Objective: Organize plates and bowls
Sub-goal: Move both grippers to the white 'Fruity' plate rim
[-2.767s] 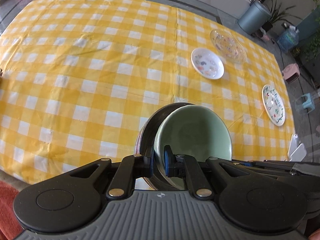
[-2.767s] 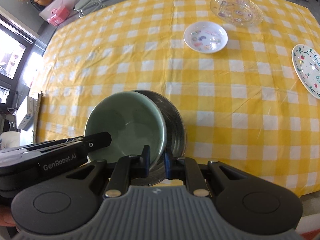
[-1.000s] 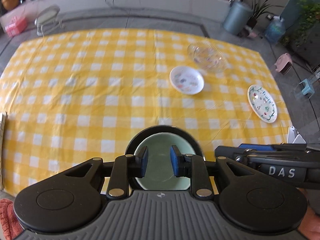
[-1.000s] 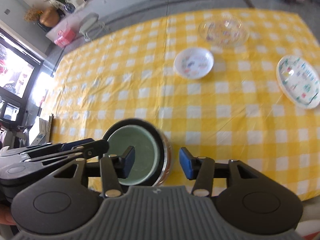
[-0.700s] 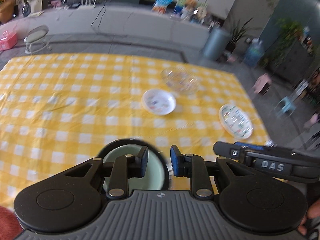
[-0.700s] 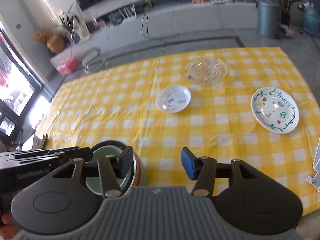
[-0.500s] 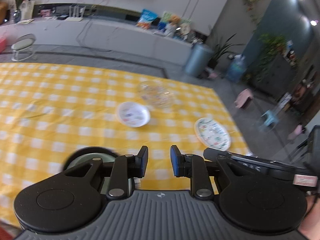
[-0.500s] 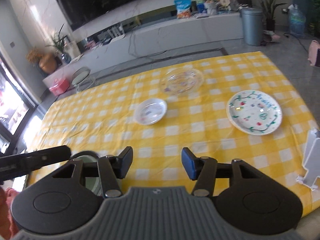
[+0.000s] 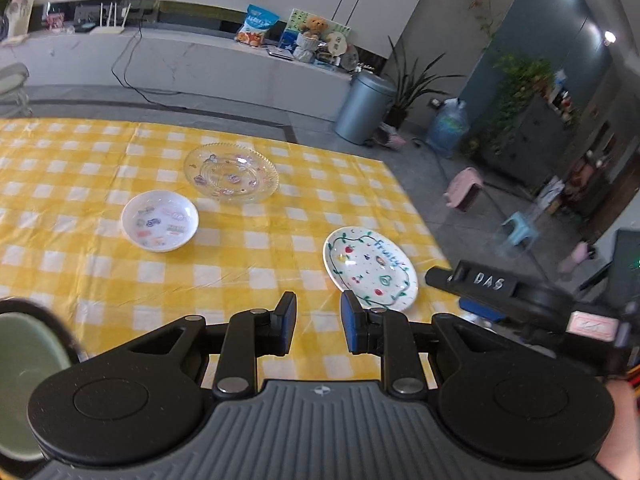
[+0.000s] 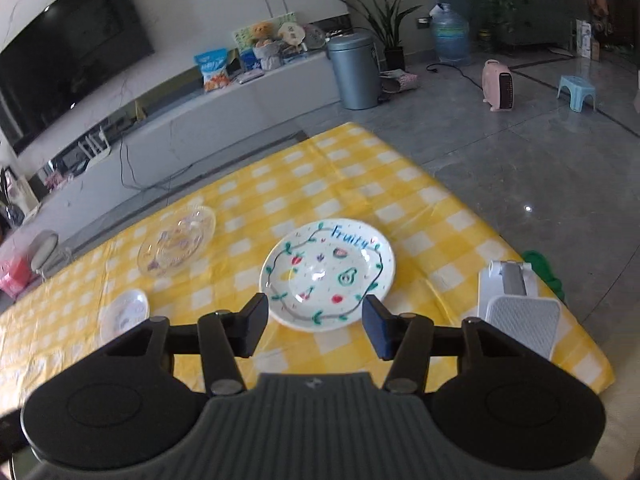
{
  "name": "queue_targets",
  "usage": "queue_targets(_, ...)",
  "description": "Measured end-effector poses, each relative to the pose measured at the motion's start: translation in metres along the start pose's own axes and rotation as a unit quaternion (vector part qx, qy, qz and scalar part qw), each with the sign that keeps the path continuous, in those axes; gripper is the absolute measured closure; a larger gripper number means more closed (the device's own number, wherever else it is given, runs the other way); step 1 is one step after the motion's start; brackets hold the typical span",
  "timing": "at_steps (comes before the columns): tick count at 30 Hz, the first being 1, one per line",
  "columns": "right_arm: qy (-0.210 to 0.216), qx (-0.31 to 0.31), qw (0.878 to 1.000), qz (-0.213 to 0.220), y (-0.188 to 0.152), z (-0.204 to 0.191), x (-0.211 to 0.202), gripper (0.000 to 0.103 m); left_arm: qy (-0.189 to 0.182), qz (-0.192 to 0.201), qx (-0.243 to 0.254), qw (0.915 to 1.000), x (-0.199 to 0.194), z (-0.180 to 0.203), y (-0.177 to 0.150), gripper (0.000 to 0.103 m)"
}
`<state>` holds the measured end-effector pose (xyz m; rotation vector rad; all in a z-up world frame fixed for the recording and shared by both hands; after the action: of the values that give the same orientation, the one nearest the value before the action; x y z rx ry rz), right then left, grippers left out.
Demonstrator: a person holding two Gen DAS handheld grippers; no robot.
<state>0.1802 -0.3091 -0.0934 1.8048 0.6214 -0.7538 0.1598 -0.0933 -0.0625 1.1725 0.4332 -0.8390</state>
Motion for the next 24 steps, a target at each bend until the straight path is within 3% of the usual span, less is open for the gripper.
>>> queue_targets(2, -0.010, 0.002, 1.000, 0.008, 0.005, 0.007, 0.007, 0.052, 0.003, 0.011, 0.008, 0.9999, 0.014, 0.008, 0.000, 0.076)
queue_targets(6, -0.069, -0.041, 0.996, 0.031, 0.009, 0.021, 0.024, 0.052, 0.020, 0.006, 0.033, 0.9992, 0.042, 0.020, 0.004, 0.076)
queue_targets(10, -0.079, -0.034, 0.996, 0.035, 0.010, 0.040, 0.046, 0.052, 0.007, -0.009, 0.018, 0.9998, 0.072, 0.021, 0.007, 0.065)
queue_targets(12, -0.068, -0.026, 0.997, 0.022, 0.010, 0.047, 0.053, 0.053, 0.008, -0.013, 0.024, 0.9996, 0.084, 0.021, 0.010, 0.064)
queue_targets(15, -0.019, -0.001, 1.000, 0.020, 0.013, 0.056, 0.057, 0.053, 0.031, -0.004, 0.038, 0.9988, 0.098, 0.023, 0.014, 0.062)
queue_targets(17, 0.011, 0.024, 0.999, 0.024, 0.015, 0.061, 0.059, 0.054, 0.013, 0.001, 0.037, 0.9992, 0.107, 0.024, 0.015, 0.062)
queue_targets(18, 0.020, 0.033, 0.999, 0.025, 0.016, 0.064, 0.062, 0.060, 0.001, 0.002, 0.032, 0.9995, 0.112, 0.023, 0.018, 0.062)
queue_targets(21, 0.027, 0.043, 0.999, 0.013, 0.016, 0.071, 0.075, 0.072, -0.011, -0.001, 0.012, 0.9999, 0.127, 0.018, 0.024, 0.064)
queue_targets(24, 0.028, 0.051, 0.998, 0.004, 0.018, 0.073, 0.089, 0.073, -0.008, -0.011, 0.015, 0.9998, 0.144, 0.017, 0.027, 0.068)
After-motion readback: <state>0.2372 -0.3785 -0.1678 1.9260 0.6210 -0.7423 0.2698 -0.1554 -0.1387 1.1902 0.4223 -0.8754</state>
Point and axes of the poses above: each gripper's, at about its wrist camera, not at the fingertips, and x roughly the way its jaws point, z to its right, y to its top, the point moved 3 cm from there along x, roughly the way its jaws point, and after that the axes turned 4 degrees about -z, right-handed, at the moved point
